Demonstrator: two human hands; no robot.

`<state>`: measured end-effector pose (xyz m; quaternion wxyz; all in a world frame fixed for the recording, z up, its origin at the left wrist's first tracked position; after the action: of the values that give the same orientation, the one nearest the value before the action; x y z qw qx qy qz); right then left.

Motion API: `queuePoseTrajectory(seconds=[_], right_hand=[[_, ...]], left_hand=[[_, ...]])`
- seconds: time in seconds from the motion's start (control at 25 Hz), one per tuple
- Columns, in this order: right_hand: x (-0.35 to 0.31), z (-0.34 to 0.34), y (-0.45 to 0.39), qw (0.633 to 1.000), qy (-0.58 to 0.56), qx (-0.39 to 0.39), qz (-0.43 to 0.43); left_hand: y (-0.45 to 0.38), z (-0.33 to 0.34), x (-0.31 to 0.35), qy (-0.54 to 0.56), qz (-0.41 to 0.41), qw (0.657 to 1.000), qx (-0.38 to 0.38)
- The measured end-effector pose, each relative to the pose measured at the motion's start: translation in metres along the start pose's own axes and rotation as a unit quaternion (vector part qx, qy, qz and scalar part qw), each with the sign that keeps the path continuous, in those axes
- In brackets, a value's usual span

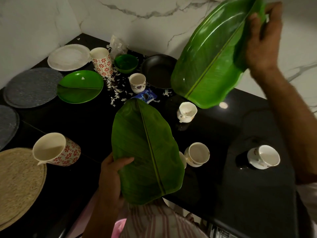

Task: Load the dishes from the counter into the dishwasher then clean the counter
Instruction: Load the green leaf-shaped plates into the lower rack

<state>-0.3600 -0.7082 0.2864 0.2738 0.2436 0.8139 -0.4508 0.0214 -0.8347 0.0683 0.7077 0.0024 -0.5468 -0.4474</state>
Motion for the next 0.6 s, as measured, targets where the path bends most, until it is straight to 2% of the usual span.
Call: queuePoseTrajectory(seconds=[0.04, 0.12, 0.2, 0.28, 0.44, 0.6], right_hand=[[-0.004, -0.003, -0.001, 0.999, -0.037, -0.024, 0.019], [-0.011, 0.017, 0.014, 0.987, -0.077, -0.118, 0.077], [-0.021, 0.049, 0.046, 0.969, -0.055, -0.218, 0.103], [-0.023, 0.072, 0.078, 0.953, -0.041, -0.274, 0.12], [-0.031, 0.086, 0.115, 0.938, -0.03, -0.32, 0.131], [-0.035, 0.083, 0.136, 0.936, -0.014, -0.323, 0.141]], left_hand=[[0.001, 0.005, 0.0, 0.001, 0.0, 1.0, -0.008], [0.001, 0.011, -0.002, -0.003, -0.003, 1.0, -0.019], [0.0, 0.016, -0.008, -0.005, -0.011, 1.0, -0.026], [0.0, 0.021, -0.015, -0.005, -0.028, 0.999, -0.035], [0.002, 0.03, -0.022, -0.006, -0.034, 0.998, -0.056], [0.004, 0.042, -0.028, 0.026, -0.033, 0.995, -0.085]])
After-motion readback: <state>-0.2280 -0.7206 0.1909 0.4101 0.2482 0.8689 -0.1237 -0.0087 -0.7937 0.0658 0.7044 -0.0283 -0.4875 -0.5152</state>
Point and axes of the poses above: each hand's wrist, its own y-axis away from the middle knuckle, its own z-axis out of the palm, x = y × z, the point moved 9 cm from there along -y, towards the middle knuckle, and after that the axes turned 10 degrees about -x, right-handed, at the moved point
